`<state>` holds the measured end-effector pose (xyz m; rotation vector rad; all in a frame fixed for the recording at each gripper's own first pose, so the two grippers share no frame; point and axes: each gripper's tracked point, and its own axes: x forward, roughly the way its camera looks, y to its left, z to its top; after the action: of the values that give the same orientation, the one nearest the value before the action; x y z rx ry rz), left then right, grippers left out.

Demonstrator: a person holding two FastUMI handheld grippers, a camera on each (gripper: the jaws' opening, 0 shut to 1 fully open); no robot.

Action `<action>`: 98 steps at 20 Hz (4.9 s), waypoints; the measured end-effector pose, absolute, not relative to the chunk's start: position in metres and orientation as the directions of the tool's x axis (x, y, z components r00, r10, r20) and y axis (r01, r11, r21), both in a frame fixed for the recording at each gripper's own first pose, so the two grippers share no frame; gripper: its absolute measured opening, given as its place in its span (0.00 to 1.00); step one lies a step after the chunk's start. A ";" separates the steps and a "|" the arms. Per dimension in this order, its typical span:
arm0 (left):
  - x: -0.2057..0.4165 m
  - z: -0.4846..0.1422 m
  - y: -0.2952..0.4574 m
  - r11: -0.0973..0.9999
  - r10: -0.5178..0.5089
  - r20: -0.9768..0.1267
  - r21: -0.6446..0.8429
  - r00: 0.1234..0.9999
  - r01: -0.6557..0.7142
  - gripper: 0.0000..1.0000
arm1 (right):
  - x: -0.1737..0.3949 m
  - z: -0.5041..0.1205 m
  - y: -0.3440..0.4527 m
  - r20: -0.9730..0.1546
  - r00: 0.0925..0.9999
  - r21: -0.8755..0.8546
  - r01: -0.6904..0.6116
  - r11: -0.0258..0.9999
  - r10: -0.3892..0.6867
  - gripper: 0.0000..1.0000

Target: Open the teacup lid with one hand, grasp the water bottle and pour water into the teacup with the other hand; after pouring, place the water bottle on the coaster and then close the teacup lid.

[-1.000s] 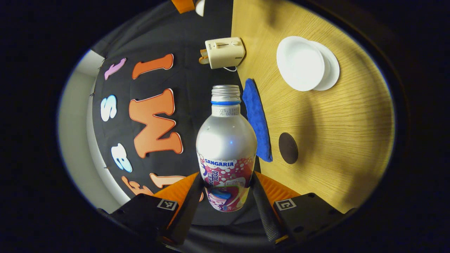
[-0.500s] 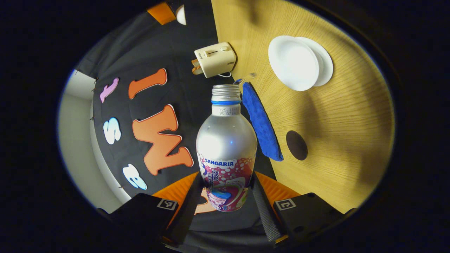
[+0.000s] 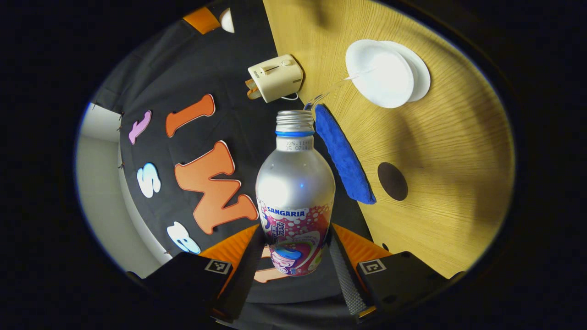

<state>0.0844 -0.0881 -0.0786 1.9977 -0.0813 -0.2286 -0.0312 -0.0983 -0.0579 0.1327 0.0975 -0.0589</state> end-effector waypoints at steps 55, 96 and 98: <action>0.086 -0.058 -0.119 -0.525 -0.279 -0.008 0.839 0.960 -0.146 0.83 | -0.035 -0.063 -0.099 -0.107 0.993 0.129 0.061 0.990 -0.047 0.20; 0.097 -0.078 -0.023 0.992 0.079 0.220 0.076 0.972 -0.098 0.84 | 0.002 -0.057 -0.035 -0.145 0.981 0.027 -0.129 0.991 0.132 0.20; 0.116 -0.092 -0.025 0.998 0.061 0.169 0.022 0.984 -0.066 0.81 | 0.004 -0.059 -0.034 -0.152 0.979 0.025 -0.130 0.991 0.133 0.20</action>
<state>0.1156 -0.0246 -0.0915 0.0274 -0.1694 0.0640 0.0042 -0.0337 -0.0594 0.0150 0.1541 0.1324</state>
